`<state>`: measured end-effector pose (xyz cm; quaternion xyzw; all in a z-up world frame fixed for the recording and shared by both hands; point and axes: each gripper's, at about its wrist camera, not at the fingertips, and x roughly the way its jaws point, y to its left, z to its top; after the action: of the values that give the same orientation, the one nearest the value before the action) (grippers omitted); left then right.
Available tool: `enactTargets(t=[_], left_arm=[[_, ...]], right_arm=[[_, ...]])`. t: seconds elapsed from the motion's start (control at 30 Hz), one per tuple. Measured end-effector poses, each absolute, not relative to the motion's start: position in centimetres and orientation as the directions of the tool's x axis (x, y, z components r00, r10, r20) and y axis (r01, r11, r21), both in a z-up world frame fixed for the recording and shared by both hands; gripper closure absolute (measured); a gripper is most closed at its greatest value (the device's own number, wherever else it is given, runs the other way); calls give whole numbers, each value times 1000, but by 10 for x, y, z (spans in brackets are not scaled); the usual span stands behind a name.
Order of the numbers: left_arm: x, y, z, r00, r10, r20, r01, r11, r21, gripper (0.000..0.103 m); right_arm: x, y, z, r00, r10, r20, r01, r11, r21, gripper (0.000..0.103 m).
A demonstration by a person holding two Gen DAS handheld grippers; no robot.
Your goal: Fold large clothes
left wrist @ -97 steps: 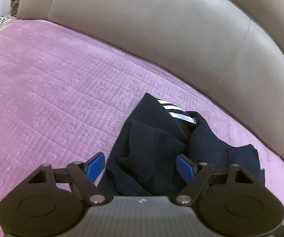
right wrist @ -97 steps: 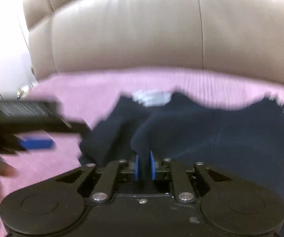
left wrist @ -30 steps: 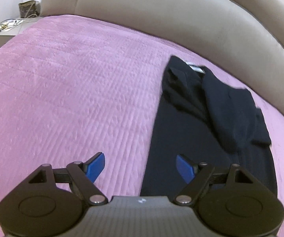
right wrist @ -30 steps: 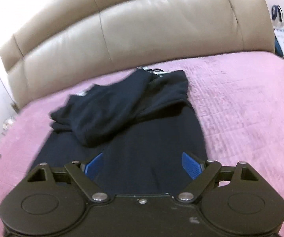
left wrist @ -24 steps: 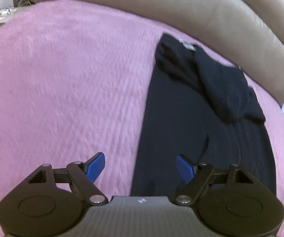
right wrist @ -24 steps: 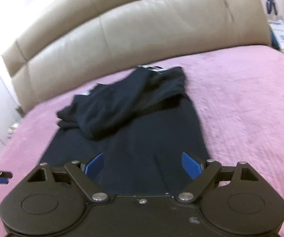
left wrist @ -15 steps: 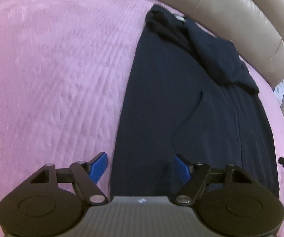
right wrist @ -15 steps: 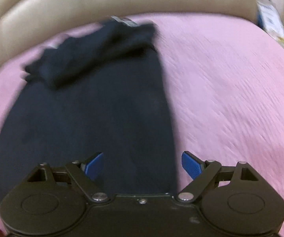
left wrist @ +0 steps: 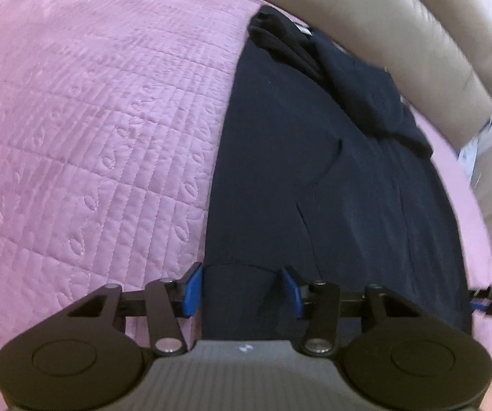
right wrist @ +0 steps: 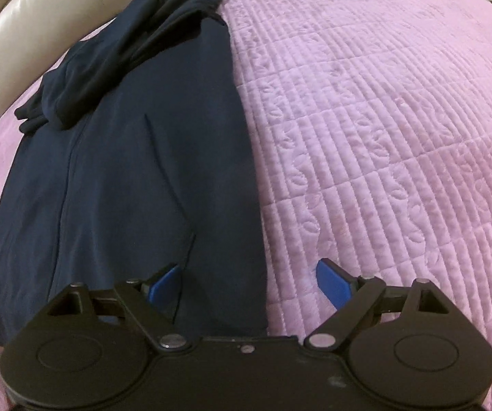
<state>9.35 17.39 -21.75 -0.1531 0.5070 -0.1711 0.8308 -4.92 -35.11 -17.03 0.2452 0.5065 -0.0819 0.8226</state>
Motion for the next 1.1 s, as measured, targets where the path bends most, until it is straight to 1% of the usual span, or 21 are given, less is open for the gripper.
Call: enactTargets(t=[0.1,0.17,0.2,0.23,0.3,0.4,0.47,0.6,0.63,0.73,0.77,0.83,0.87,0.9,0.93,0.97,1.0,1.03,1.1], left_arm=[[94,182,-219,426,-474,-770,101,871,-480,51],[93,183,-218,420,-488,-765,105,864,-493,51],[92,185,-218,415,-495,-763,110,860,-498,51],[91,184,-218,408,-504,-761,114,855,-506,51],[88,185,-219,393,-533,-749,118,837,-534,51],[83,186,-221,386,-570,-725,112,809,-577,51],[86,183,-225,372,-608,-701,95,777,-623,52],[97,164,-230,366,-588,-721,102,796,-597,53],[98,158,-229,366,-582,-726,109,801,-588,54],[98,147,-226,345,-551,-760,163,832,-530,68],[97,147,-226,340,-549,-764,172,835,-523,70],[94,151,-228,327,-564,-758,165,824,-542,72],[93,155,-229,321,-576,-752,155,815,-558,75],[93,158,-232,317,-584,-747,145,808,-570,77],[92,161,-234,317,-587,-745,133,805,-578,85],[92,161,-235,321,-583,-747,127,808,-576,96],[91,161,-237,326,-578,-748,126,811,-572,96],[89,165,-236,339,-578,-742,124,809,-574,97],[86,165,-235,371,-571,-733,109,810,-576,98]], right_arm=[[-50,-347,-169,472,230,-851,346,839,419,0],[-49,-342,-169,474,347,-809,299,801,518,4],[-49,-338,-168,474,360,-803,284,801,527,4],[-49,-335,-166,473,342,-812,279,817,506,8],[-50,-335,-164,483,335,-809,290,811,509,9],[-56,-347,-164,538,356,-764,323,750,577,22],[-57,-351,-165,553,391,-735,324,712,623,22],[-51,-346,-168,514,386,-766,316,745,587,22],[-51,-345,-167,515,387,-765,316,745,588,22],[-55,-346,-168,484,402,-777,339,733,590,22],[-57,-347,-170,448,416,-791,373,717,589,22],[-58,-346,-180,370,489,-790,419,671,612,22],[-56,-344,-182,343,505,-792,410,679,610,23],[-53,-342,-181,340,484,-807,403,700,590,25],[-53,-342,-179,350,463,-814,410,706,578,35],[-54,-344,-178,358,434,-827,433,707,559,55],[-56,-347,-176,377,406,-833,454,703,548,66],[-60,-349,-175,409,397,-822,456,691,561,83],[-65,-351,-166,479,407,-778,418,674,610,85]])
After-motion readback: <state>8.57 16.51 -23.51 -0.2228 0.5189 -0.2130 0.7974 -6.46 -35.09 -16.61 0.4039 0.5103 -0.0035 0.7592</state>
